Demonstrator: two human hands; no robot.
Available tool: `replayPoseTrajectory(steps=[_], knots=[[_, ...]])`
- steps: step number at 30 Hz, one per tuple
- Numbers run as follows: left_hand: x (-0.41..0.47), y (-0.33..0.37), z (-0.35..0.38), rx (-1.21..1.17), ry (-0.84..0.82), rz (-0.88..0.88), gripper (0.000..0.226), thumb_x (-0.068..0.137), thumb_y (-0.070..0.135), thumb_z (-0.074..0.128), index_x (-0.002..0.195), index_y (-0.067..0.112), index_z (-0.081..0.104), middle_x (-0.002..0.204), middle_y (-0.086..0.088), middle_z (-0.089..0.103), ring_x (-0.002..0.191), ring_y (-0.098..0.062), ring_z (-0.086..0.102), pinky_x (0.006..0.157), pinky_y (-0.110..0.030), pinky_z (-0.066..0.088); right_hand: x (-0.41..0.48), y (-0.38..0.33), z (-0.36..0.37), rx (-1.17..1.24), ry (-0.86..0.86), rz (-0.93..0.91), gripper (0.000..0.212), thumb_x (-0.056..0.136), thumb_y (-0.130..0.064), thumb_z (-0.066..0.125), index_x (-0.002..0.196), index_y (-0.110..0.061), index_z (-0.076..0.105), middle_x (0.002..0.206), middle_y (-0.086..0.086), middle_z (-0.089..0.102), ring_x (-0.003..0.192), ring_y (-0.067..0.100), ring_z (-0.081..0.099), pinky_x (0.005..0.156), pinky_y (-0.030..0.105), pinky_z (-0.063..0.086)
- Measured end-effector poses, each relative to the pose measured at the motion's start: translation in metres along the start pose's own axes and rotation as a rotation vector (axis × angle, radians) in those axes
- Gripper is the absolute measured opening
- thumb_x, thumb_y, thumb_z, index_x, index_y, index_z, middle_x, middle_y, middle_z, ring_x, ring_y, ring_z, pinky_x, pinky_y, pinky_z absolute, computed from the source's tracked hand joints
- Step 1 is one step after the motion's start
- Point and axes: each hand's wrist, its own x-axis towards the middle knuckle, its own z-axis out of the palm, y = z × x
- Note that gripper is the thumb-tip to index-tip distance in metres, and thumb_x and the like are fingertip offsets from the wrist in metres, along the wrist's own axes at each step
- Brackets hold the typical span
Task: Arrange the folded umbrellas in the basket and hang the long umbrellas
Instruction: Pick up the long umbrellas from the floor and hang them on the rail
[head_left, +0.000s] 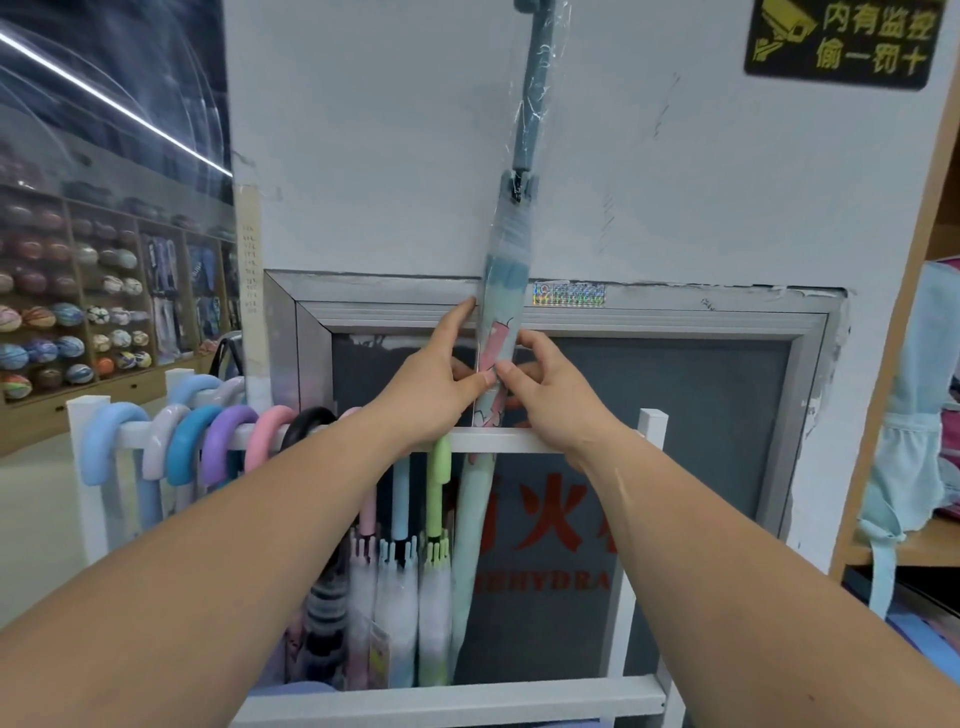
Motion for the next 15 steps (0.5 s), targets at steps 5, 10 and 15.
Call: replayPoseTrajectory(steps=[5,10,15], knots=[[-0.0013,0.0026,-0.0017,0.061,0.012,0.037,0.081,0.091,0.032,0.070,0.149,0.057,0.019,0.082,0.004,0.075,0.083,-0.013,0.071,0.086,-0.035,0.056,0.0004,0.0031,0.0005,0.002,0.017,-0.017,0.025,0.100,-0.027,0.055,0.123,-0.038,0.053,0.089,0.005,0.075,0.086,0.023,0.072,0.094,0.050,0.053],[-0.0020,0.0077,-0.0026,0.272,0.065,0.105,0.087,0.086,0.038,0.075,0.149,0.057,0.018,0.082,0.001,0.066,0.080,-0.015,0.065,0.077,-0.035,0.055,0.0001,0.0069,-0.0001,-0.048,0.033,-0.013,0.021,0.098,-0.031,0.056,0.115,-0.042,0.053,0.085,0.004,0.076,0.085,0.023,0.072,0.092,0.052,0.053],[0.0015,0.0094,-0.0097,0.173,0.067,0.103,0.090,0.080,0.025,0.078,0.151,0.042,0.026,0.094,0.006,0.064,0.076,-0.014,0.068,0.077,-0.032,0.057,-0.0002,0.0079,0.0030,-0.183,-0.006,-0.019,0.026,0.096,-0.033,0.060,0.117,-0.045,0.052,0.079,0.001,0.075,0.083,0.020,0.071,0.087,0.049,0.054]])
